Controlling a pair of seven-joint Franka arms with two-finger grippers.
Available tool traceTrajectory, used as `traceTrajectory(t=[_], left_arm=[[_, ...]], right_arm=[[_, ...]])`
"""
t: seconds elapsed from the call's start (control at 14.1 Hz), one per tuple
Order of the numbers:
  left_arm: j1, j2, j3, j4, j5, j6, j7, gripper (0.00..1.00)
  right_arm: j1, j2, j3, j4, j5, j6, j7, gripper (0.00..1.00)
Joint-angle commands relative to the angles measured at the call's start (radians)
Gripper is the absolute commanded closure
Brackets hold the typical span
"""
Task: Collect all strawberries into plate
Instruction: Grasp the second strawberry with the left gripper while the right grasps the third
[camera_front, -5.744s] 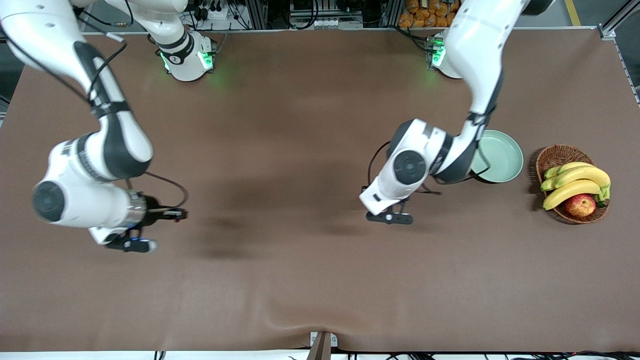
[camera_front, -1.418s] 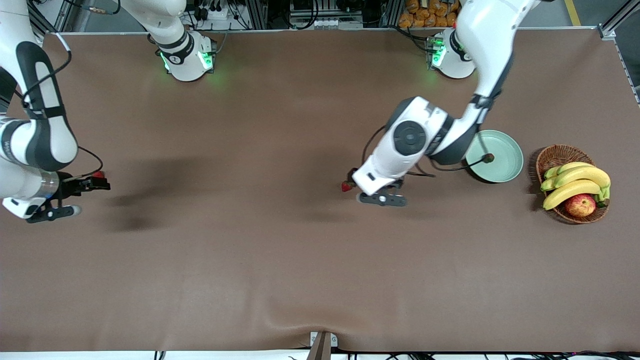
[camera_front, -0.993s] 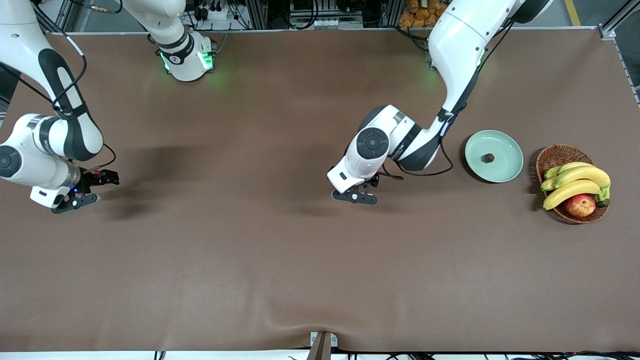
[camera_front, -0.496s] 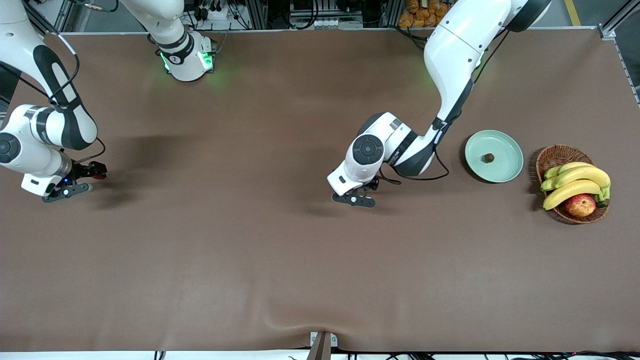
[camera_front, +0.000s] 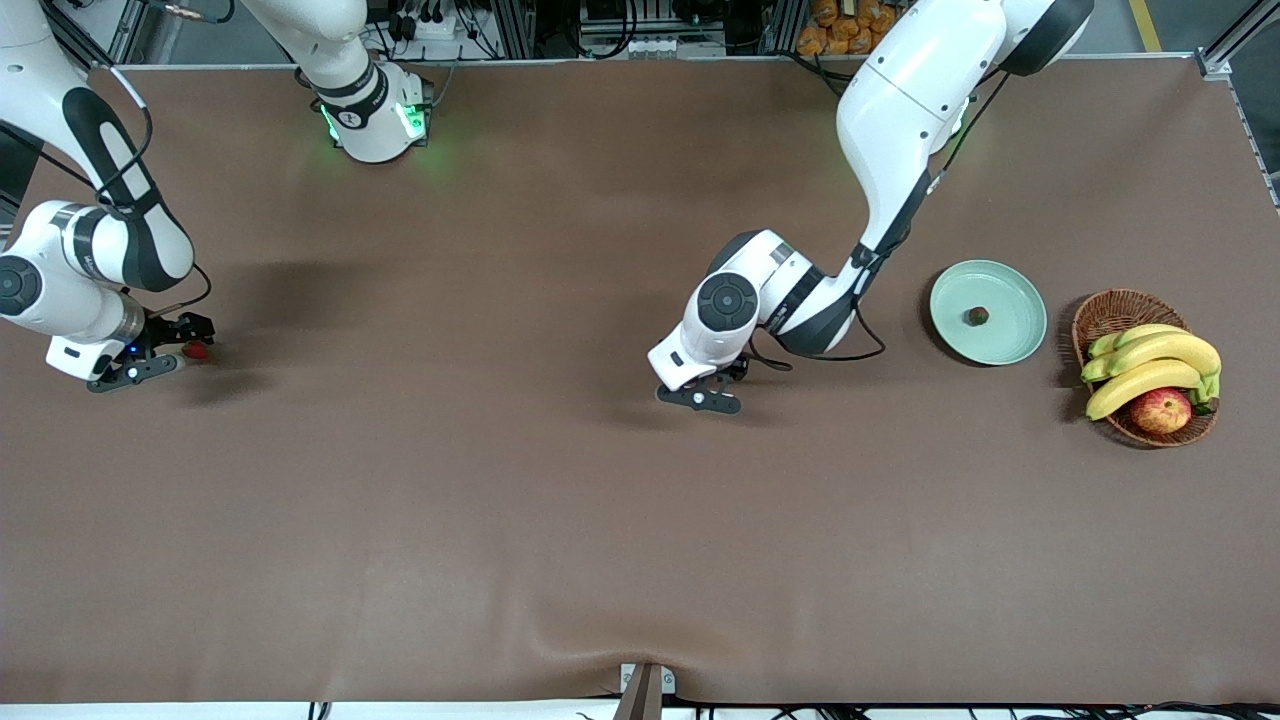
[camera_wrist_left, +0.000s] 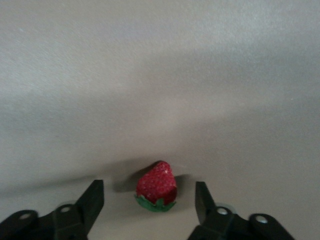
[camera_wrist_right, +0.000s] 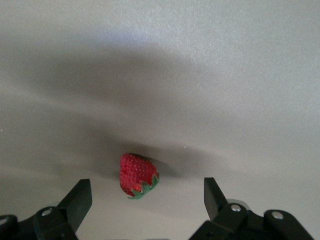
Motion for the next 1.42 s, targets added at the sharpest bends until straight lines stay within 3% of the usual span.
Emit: traceTrajectory(t=[0.0, 0.43, 0.57, 0.78, 0.92, 1.21, 1.35], left_arm=[[-0.015, 0.013, 0.006, 0.02, 0.03, 0.005, -0.043, 0.39], [-0.013, 0.004, 0.006, 0.02, 0.03, -0.002, -0.05, 1.0], [0.005, -0.024, 0.006, 0.02, 0.03, -0.034, -0.046, 1.0], [0.046, -0.102, 0.006, 0.013, 0.03, -0.144, -0.031, 0.99], [0.099, -0.171, 0.001, -0.024, 0.03, -0.183, -0.021, 0.99], [0.209, -0.292, -0.02, -0.159, 0.028, -0.183, 0.012, 0.92], [0.255, -0.375, -0.02, -0.255, 0.028, -0.18, 0.041, 0.91]], right_arm=[[-0.039, -0.008, 0.022, -0.037, -0.031, 0.069, -0.052, 0.0], [-0.034, 0.019, 0.023, -0.034, -0.028, 0.094, -0.043, 0.0], [-0.031, 0.019, 0.025, -0.031, -0.028, 0.094, -0.043, 0.05], [-0.031, 0.019, 0.025, -0.031, -0.028, 0.094, -0.039, 0.61], [-0.031, 0.019, 0.025, -0.031, -0.028, 0.092, -0.039, 0.84], [-0.032, 0.014, 0.028, -0.031, -0.028, 0.084, -0.04, 0.98], [-0.029, -0.009, 0.037, -0.026, -0.026, 0.078, -0.043, 1.0]])
